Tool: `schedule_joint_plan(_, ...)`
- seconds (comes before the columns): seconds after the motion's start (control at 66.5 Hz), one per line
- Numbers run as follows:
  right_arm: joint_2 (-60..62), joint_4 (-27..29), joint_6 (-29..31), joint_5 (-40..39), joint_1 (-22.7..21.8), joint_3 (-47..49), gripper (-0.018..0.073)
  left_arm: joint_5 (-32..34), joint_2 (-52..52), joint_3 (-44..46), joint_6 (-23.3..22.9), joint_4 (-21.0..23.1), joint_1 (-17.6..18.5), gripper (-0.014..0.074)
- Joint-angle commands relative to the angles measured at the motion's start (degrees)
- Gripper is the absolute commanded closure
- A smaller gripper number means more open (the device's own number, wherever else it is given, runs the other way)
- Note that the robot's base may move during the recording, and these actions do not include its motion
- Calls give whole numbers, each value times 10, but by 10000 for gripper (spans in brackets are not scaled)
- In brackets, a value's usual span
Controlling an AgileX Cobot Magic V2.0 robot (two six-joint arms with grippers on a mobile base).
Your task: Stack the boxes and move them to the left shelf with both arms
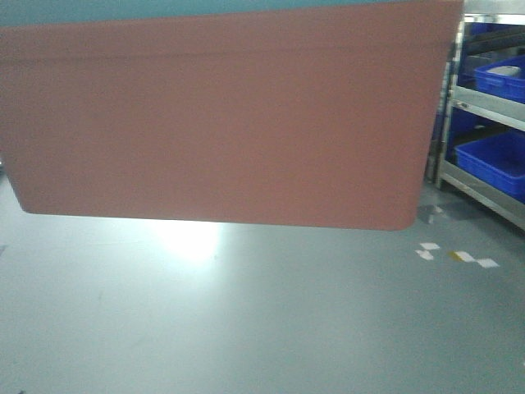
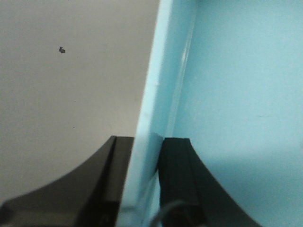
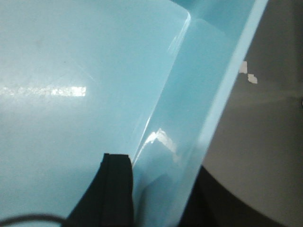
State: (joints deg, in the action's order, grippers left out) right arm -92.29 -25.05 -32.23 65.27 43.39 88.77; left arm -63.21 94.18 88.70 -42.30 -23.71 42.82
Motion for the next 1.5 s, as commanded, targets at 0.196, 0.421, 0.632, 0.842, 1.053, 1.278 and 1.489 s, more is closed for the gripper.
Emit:
schedule_joint_plan(0.196, 22, 40, -1, -137, 19, 25, 504, 123, -28, 27, 0, 80, 29, 606)
schedule_joint_plan(0.421, 22, 40, -1, -137, 19, 25, 504, 123, -28, 27, 0, 80, 29, 606)
schedule_joint_plan(0.632, 22, 40, -1, -137, 19, 25, 504, 123, -28, 27, 0, 80, 29, 606)
schedule_joint_plan(0.842, 22, 40, -1, -137, 19, 25, 504, 123, -28, 27, 0, 80, 29, 606)
schedule_joint_plan(1.053, 22, 40, -1, -137, 19, 25, 504, 123, -28, 27, 0, 80, 29, 606)
schedule_joint_plan(1.278, 22, 40, -1, -136, 19, 25, 504, 123, -28, 27, 0, 80, 29, 606)
schedule_joint_plan(1.489, 22, 40, -1, -136, 19, 25, 504, 123, -28, 27, 0, 80, 29, 606)
